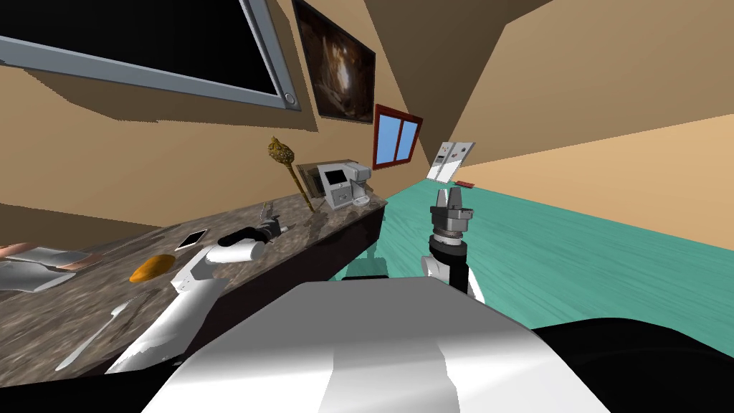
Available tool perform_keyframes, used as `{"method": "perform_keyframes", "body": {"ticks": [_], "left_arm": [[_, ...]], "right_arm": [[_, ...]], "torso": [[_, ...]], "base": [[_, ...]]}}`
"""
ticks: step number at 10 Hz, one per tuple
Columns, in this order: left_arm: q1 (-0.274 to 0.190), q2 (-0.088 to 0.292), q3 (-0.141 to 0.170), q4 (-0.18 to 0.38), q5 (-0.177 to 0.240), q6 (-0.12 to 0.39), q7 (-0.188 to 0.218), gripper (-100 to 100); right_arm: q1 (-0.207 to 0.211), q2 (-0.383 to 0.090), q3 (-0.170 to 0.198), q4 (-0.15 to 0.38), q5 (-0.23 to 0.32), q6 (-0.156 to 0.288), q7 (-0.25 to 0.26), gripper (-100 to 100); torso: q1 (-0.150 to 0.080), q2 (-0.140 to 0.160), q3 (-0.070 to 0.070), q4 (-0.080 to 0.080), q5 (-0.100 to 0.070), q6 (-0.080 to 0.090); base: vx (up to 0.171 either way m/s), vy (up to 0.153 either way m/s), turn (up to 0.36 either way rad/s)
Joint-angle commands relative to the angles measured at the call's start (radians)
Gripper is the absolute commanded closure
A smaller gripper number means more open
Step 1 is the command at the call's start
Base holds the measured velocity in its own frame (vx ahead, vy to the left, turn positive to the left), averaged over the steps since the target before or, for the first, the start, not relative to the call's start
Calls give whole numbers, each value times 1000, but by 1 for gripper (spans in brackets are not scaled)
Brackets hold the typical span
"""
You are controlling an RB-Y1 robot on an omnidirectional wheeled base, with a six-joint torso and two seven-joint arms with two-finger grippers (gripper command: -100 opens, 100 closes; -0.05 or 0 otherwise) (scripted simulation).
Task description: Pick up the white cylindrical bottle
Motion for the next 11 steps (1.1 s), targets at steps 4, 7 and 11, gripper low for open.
{"method": "perform_keyframes", "body": {"ticks": [4, 7, 11], "left_arm": [[-47, 66, 2, 103, 73, 127, 38, -100], [-65, 87, 0, 140, 98, 198, 53, -100], [-115, 145, -10, 239, 166, 312, 100, -100]], "right_arm": [[0, 0, 0, 0, 0, 0, 0, 0], [0, 0, 0, 0, 0, 0, 0, 0], [0, 0, 0, 0, 0, 0, 0, 0]], "torso": [[0, 0, 0, 0, 0, 0], [1, -1, 0, 0, 0, 0], [1, -1, 0, 0, 0, 0]], "base": [[17, 15, -45], [22, 21, -35], [29, 27, -44]]}}
